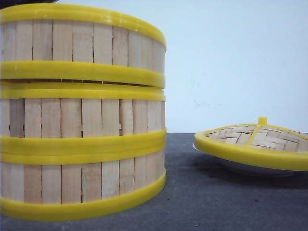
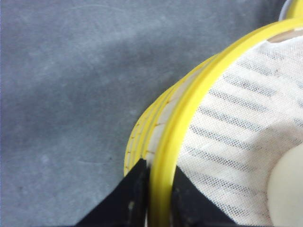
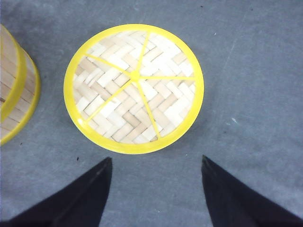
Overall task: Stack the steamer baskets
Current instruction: 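Lower the basket onto the stack and open the left gripper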
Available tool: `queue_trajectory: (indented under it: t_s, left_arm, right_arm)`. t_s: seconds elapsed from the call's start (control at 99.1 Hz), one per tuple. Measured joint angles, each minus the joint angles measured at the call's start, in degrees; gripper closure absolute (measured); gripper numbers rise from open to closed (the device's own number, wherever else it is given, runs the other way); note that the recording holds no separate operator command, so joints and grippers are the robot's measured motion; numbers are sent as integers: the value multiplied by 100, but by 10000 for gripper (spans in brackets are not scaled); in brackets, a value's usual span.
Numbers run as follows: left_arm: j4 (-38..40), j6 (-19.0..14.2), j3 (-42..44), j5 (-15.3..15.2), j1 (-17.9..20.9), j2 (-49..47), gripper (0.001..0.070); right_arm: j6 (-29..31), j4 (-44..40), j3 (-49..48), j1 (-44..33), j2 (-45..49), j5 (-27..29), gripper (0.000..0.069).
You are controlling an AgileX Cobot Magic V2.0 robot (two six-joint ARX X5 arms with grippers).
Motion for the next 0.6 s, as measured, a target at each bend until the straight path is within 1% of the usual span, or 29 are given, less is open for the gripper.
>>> queue_trajectory:
  t_s: [0.595]
  left_arm:
    - [31,-39,2,-11,-66,0,682]
  right_arm:
    - [-33,0,0,0,0,2,326]
